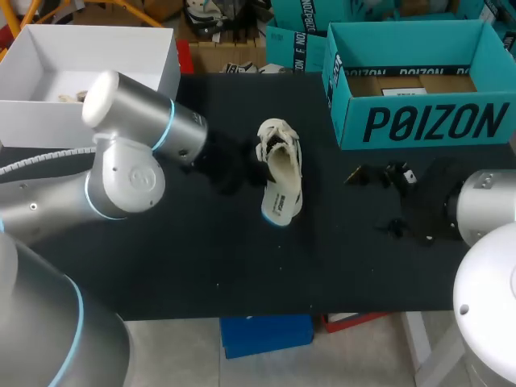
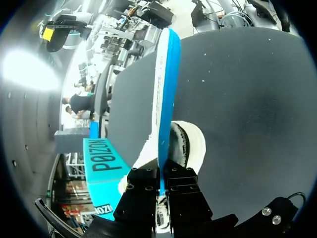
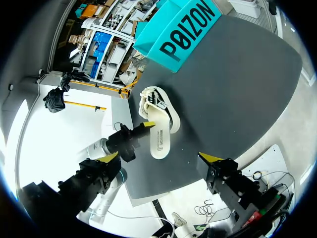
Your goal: Take the shoe out of the shoebox, open the shoe tongue, remove and reinsert the insole, then place the shoe into the shoebox
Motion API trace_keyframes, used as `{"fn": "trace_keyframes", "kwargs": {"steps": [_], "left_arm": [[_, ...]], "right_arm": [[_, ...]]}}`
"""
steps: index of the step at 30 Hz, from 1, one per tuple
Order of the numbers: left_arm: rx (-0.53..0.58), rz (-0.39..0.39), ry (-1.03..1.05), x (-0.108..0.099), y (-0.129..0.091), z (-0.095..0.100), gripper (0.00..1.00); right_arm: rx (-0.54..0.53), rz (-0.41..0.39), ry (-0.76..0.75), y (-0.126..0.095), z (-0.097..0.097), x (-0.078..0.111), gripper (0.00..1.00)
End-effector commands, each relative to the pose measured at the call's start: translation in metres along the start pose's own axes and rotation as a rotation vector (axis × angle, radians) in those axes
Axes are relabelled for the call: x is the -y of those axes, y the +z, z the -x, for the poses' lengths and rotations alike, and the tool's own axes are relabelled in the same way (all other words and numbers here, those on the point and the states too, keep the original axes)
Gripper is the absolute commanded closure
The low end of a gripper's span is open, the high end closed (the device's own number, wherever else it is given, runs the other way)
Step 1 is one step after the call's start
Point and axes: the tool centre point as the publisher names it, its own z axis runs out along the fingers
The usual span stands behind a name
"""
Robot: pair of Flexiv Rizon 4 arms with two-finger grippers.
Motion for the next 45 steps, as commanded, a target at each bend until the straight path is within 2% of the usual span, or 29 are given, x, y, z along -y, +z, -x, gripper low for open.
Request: {"fn": "trace_keyframes", "kwargs": {"steps": [1,7,17,21,28,33,37,38,39,40,42,45], "left_arm": [[-0.019,0.023,0.003,-0.005,0.003,0.004,1.00],[-0.025,0.048,0.004,-0.019,0.005,0.006,1.00],[-0.062,0.068,0.027,-0.035,0.021,0.006,1.00],[-0.083,0.080,0.040,-0.048,0.027,0.009,1.00],[-0.100,0.117,0.055,-0.070,0.026,0.019,1.00],[-0.108,0.128,0.055,-0.073,0.026,0.020,1.00],[-0.114,0.113,0.056,-0.068,0.028,0.017,1.00],[-0.112,0.110,0.055,-0.067,0.027,0.017,0.94],[-0.110,0.107,0.053,-0.064,0.026,0.017,0.65],[-0.110,0.105,0.053,-0.062,0.025,0.017,0.55],[-0.106,0.100,0.054,-0.059,0.022,0.017,0.51],[-0.100,0.097,0.060,-0.056,0.018,0.019,0.53]], "right_arm": [[-0.015,-0.086,0.014,-0.008,0.008,-0.001,0.00],[-0.015,-0.086,0.014,-0.008,0.008,-0.001,0.00],[-0.015,-0.086,0.014,-0.008,0.008,-0.001,0.00],[-0.015,-0.086,0.014,-0.008,0.008,-0.001,0.00],[-0.015,-0.086,0.014,-0.008,0.008,-0.001,0.00],[-0.015,-0.086,0.014,-0.008,0.008,-0.001,0.00],[-0.015,-0.086,0.014,-0.008,0.008,-0.001,0.00],[-0.015,-0.086,0.014,-0.008,0.008,-0.001,0.00],[-0.015,-0.086,0.014,-0.008,0.008,-0.001,0.00],[-0.015,-0.086,0.014,-0.008,0.008,-0.001,0.00],[-0.015,-0.086,0.014,-0.008,0.008,-0.001,0.00],[-0.015,-0.086,0.014,-0.008,0.008,-0.001,0.00]]}}
